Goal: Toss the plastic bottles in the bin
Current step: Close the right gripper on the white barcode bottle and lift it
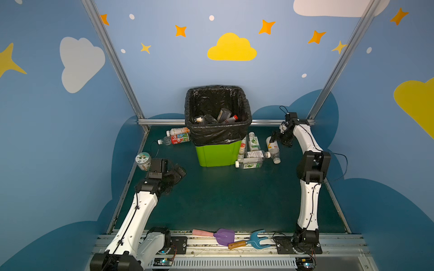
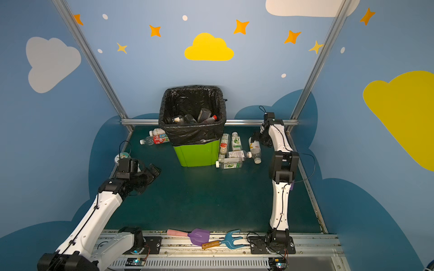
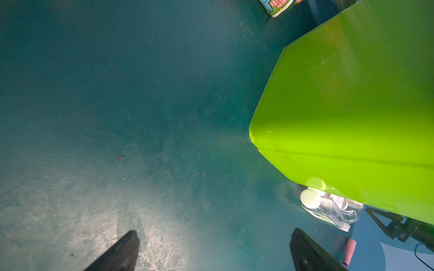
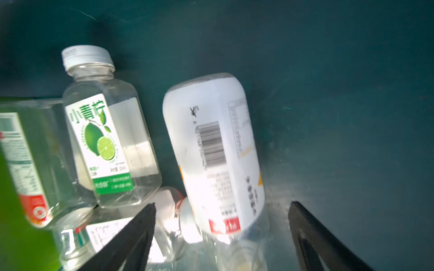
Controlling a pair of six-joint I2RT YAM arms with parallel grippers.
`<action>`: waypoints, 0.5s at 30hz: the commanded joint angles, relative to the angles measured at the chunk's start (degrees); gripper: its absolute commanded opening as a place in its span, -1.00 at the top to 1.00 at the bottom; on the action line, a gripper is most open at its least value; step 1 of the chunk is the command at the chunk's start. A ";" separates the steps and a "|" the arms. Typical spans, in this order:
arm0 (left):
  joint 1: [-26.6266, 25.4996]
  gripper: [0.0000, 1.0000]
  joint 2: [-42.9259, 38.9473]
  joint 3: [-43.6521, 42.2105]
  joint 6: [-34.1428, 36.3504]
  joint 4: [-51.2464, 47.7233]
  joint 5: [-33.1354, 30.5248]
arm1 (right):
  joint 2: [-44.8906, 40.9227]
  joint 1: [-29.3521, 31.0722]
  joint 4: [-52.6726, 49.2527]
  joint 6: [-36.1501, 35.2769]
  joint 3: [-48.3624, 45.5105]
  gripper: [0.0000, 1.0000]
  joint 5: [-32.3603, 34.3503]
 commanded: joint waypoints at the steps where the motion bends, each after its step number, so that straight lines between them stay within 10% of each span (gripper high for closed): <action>1: -0.07 -1.00 0.48 1.78 0.00 0.80 -1.16 | 2.92 0.82 -3.32 -0.42 3.50 -0.75 2.09; 15: -0.04 -1.00 1.25 2.49 -0.26 0.44 -2.15 | 6.40 1.74 -2.32 0.74 4.26 -0.33 5.05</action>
